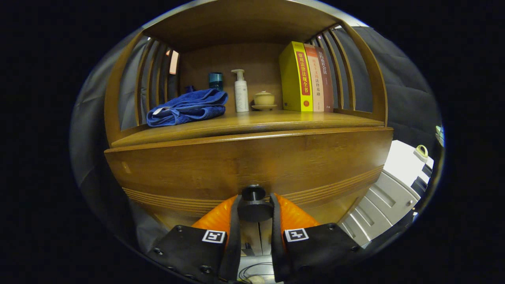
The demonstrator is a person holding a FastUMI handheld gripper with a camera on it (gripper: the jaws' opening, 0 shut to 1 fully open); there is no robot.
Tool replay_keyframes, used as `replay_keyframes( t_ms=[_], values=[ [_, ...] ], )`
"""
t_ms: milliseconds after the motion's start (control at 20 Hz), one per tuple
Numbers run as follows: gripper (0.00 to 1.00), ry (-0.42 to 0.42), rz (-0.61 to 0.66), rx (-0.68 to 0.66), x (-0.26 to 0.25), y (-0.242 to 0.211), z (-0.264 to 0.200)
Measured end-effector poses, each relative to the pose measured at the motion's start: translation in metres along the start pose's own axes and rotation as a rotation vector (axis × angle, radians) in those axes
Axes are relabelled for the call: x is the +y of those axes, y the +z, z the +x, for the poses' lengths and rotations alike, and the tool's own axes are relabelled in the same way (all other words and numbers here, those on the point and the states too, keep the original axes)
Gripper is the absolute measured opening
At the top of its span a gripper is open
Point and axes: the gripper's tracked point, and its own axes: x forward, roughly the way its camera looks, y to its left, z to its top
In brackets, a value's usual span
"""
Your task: Pull open the drawer, take out the items inside it, and place them on the countertop above the cabinet.
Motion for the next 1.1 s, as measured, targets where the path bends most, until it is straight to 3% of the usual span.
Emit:
replay_keyframes(
  t_ms=[450,750,1100],
  values=[
    [0.41,0.008,0.005,0.040,-0.004,-0.010,-0.060],
    [0.41,0.008,0.011,0.145,-0.008,-0.031,-0.098],
    [0.41,0.023,0.009,0.134,-0.009,-0.035,-0.135]
  ],
)
